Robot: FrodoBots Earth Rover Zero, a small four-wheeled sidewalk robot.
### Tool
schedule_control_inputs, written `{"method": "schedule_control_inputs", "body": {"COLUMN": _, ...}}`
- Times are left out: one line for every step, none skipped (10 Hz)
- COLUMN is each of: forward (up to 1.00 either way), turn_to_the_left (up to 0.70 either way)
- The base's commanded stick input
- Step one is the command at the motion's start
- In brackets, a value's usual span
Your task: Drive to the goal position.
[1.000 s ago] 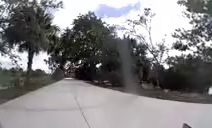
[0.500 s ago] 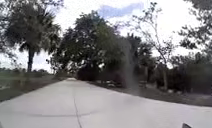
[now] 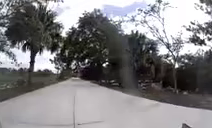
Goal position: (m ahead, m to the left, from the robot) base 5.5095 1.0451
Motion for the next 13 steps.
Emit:
{"method": "schedule_control_inputs", "body": {"forward": 0.6, "turn_to_the_left": 0.01}}
{"method": "schedule_control_inputs", "body": {"forward": 0.6, "turn_to_the_left": 0.01}}
{"method": "schedule_control_inputs", "body": {"forward": 0.6, "turn_to_the_left": 0.01}}
{"method": "schedule_control_inputs", "body": {"forward": 0.6, "turn_to_the_left": 0.01}}
{"method": "schedule_control_inputs", "body": {"forward": 0.6, "turn_to_the_left": 0.01}}
{"method": "schedule_control_inputs", "body": {"forward": 0.6, "turn_to_the_left": 0.01}}
{"method": "schedule_control_inputs", "body": {"forward": 0.6, "turn_to_the_left": 0.01}}
{"method": "schedule_control_inputs", "body": {"forward": 0.6, "turn_to_the_left": 0.01}}
{"method": "schedule_control_inputs", "body": {"forward": 0.6, "turn_to_the_left": 0.02}}
{"method": "schedule_control_inputs", "body": {"forward": 0.6, "turn_to_the_left": 0.04}}
{"method": "schedule_control_inputs", "body": {"forward": 0.6, "turn_to_the_left": 0.07}}
{"method": "schedule_control_inputs", "body": {"forward": 0.6, "turn_to_the_left": 0.15}}
{"method": "schedule_control_inputs", "body": {"forward": 0.6, "turn_to_the_left": 0.15}}
